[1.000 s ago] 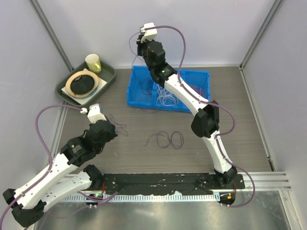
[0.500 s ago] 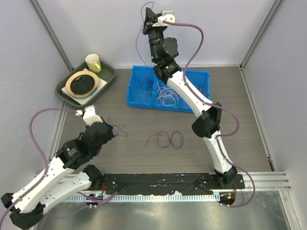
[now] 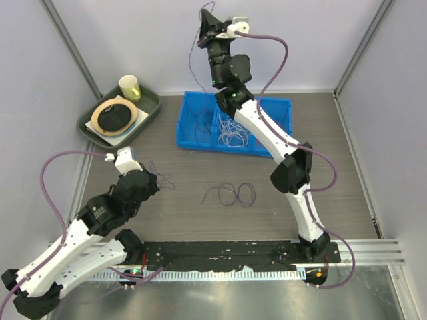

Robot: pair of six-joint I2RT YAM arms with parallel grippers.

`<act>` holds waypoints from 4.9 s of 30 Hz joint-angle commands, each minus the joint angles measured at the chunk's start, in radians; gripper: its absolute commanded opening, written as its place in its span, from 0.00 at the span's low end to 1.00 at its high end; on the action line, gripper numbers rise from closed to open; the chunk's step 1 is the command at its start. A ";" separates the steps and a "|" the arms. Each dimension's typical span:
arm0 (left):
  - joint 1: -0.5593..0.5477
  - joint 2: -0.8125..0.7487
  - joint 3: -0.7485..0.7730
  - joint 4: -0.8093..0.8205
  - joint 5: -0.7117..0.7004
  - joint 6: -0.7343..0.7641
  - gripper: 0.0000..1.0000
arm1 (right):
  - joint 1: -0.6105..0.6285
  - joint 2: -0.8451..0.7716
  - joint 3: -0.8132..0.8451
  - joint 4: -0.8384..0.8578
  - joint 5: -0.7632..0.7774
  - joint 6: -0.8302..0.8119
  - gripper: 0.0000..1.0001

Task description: Untangle the cables

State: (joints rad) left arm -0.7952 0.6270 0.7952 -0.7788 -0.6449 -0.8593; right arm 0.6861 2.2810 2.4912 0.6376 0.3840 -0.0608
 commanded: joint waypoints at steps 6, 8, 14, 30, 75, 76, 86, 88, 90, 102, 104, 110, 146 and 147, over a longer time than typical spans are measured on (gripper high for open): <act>0.005 0.039 -0.045 0.090 0.143 0.028 0.62 | 0.108 -0.359 -0.463 0.008 -0.123 0.035 0.01; 0.005 0.053 -0.057 0.114 0.149 0.035 0.86 | 0.121 -0.415 -0.521 -0.013 -0.122 0.042 0.01; 0.005 0.111 -0.044 0.324 0.081 0.161 1.00 | 0.128 -0.532 -0.597 -0.137 -0.148 0.192 0.01; 0.065 0.551 0.065 0.921 0.525 0.480 1.00 | 0.147 -0.635 -0.577 -0.332 -0.211 0.323 0.01; 0.418 1.217 0.786 0.600 0.531 0.338 0.02 | 0.059 0.000 -0.506 0.068 0.150 0.104 0.01; 0.431 1.228 0.794 0.578 0.531 0.324 0.06 | 0.056 0.015 -0.502 0.062 0.156 0.105 0.01; 0.436 1.107 0.615 0.563 0.567 0.249 0.80 | 0.058 -0.008 -0.719 0.057 0.246 0.179 0.01; 0.436 1.093 0.611 0.533 0.571 0.243 0.81 | 0.056 -0.023 -0.733 0.045 0.289 0.170 0.01; 0.438 1.067 0.601 0.516 0.588 0.235 0.82 | 0.056 -0.026 -0.735 0.016 0.323 0.161 0.01; 0.436 0.875 0.527 0.448 0.565 0.198 1.00 | 0.055 -0.104 -0.804 -0.003 0.513 0.105 0.01; 0.436 0.853 0.507 0.420 0.535 0.189 1.00 | 0.056 -0.107 -0.799 -0.007 0.544 0.067 0.01; 0.436 0.757 0.393 0.294 0.437 -0.015 1.00 | 0.059 -0.077 -0.758 -0.035 0.521 -0.005 0.01; 0.436 0.438 -0.108 0.056 0.442 -0.207 1.00 | 0.084 -0.543 -0.813 -0.705 0.089 0.256 0.77; 0.436 0.439 -0.117 0.070 0.461 -0.208 1.00 | 0.084 -0.581 -0.878 -0.707 0.090 0.265 0.77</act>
State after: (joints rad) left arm -0.3576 1.0775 0.7063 -0.7265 -0.2382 -1.0664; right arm 0.7670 1.8130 1.7527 -0.0158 0.4839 0.1528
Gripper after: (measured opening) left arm 0.996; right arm 0.770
